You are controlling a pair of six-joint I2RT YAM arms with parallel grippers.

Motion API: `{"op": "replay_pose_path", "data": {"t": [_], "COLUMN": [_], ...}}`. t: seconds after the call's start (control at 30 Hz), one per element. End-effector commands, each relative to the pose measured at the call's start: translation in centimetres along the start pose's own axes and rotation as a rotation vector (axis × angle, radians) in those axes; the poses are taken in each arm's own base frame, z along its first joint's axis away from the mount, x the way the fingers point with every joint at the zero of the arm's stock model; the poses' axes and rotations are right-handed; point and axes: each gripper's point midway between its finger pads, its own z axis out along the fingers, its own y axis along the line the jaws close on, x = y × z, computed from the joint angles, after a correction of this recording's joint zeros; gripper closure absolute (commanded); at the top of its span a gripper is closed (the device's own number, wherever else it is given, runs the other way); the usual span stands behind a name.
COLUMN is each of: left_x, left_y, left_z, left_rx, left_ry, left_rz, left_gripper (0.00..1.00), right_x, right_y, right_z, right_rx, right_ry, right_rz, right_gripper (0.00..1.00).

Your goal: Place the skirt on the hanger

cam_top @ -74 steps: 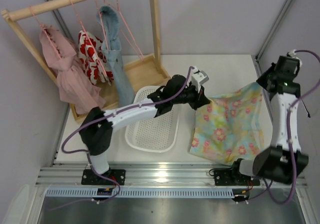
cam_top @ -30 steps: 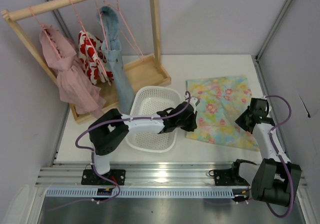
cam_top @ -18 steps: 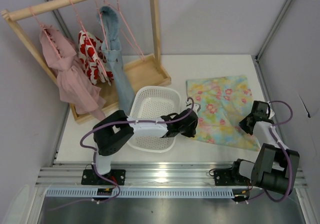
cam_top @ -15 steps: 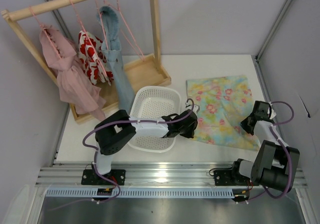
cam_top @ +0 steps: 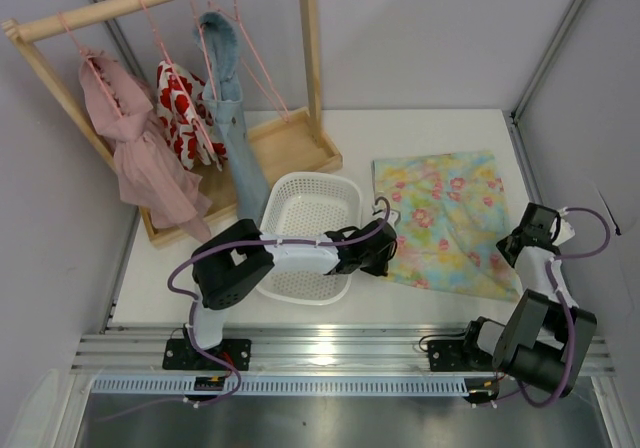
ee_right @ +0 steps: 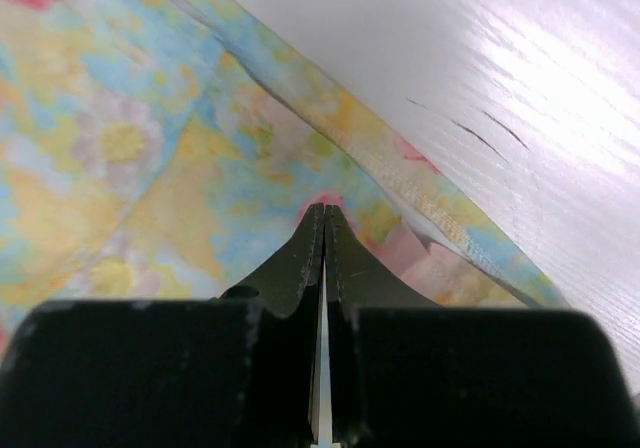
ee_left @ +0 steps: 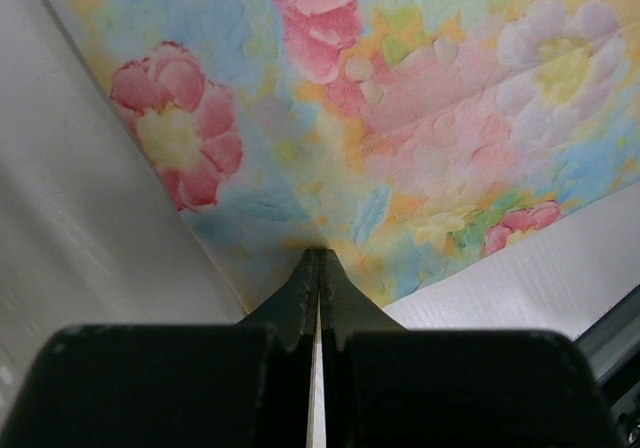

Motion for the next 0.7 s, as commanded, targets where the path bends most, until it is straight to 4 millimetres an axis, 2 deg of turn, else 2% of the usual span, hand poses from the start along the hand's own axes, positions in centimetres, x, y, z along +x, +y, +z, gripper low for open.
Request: {"op": "replay_pose_path", "data": {"t": [0.0, 0.03, 0.1, 0.13, 0.17, 0.2, 0.23, 0.27, 0.33, 0.37, 0.43, 0.47, 0.67], "left_x": [0.9, 0.8, 0.7, 0.3, 0.3, 0.1, 0.0, 0.1, 0.1, 0.5, 0.9, 0.9, 1.9], "left_y": [-1.0, -1.8, -3.7, -4.5, -4.7, -5.0, -5.2, -5.0, -4.8, -4.3, -3.8, -3.6, -2.7], "left_z": [-1.3, -1.6, -2.3, -2.6, -2.9, -3.0, -3.1, -3.1, -2.9, -2.8, -2.7, -2.7, -2.6], "left_rx": [0.038, 0.062, 0.133, 0.155, 0.163, 0.171, 0.174, 0.166, 0.151, 0.134, 0.115, 0.106, 0.075], "left_ry": [0.05, 0.05, 0.062, 0.055, 0.058, 0.054, 0.051, 0.059, 0.065, 0.081, 0.1, 0.1, 0.134], "left_rz": [0.081, 0.1, 0.144, 0.157, 0.178, 0.188, 0.193, 0.197, 0.205, 0.216, 0.223, 0.23, 0.234], "left_gripper": [1.0, 1.0, 1.0, 1.0, 1.0, 1.0, 1.0, 1.0, 1.0, 1.0, 1.0, 1.0, 1.0], "right_x": [-4.1, -4.0, -5.3, -5.1, -4.5, -5.3, -5.1, -4.2, -4.4, -3.5, -3.3, -2.9, -2.5], "right_y": [2.4, 4.4, 7.6, 9.5, 11.1, 12.5, 13.2, 14.2, 15.0, 14.8, 14.8, 14.2, 12.6], "right_z": [-2.1, -3.1, -4.6, -5.5, -5.9, -6.5, -6.4, -5.6, -4.6, -2.8, -1.3, 0.1, 3.6], "right_rx": [-0.095, -0.194, -0.334, -0.417, -0.456, -0.48, -0.483, -0.474, -0.438, -0.387, -0.346, -0.304, -0.22], "right_ry": [-0.126, -0.118, -0.165, -0.155, -0.149, -0.173, -0.174, -0.148, -0.148, -0.12, -0.104, -0.084, -0.046], "right_rz": [0.027, 0.003, -0.065, -0.102, -0.151, -0.173, -0.207, -0.241, -0.251, -0.266, -0.272, -0.279, -0.274], "right_gripper": [1.0, 0.99, 0.96, 0.94, 0.94, 0.94, 0.94, 0.96, 1.0, 1.0, 1.0, 1.0, 1.0]}}
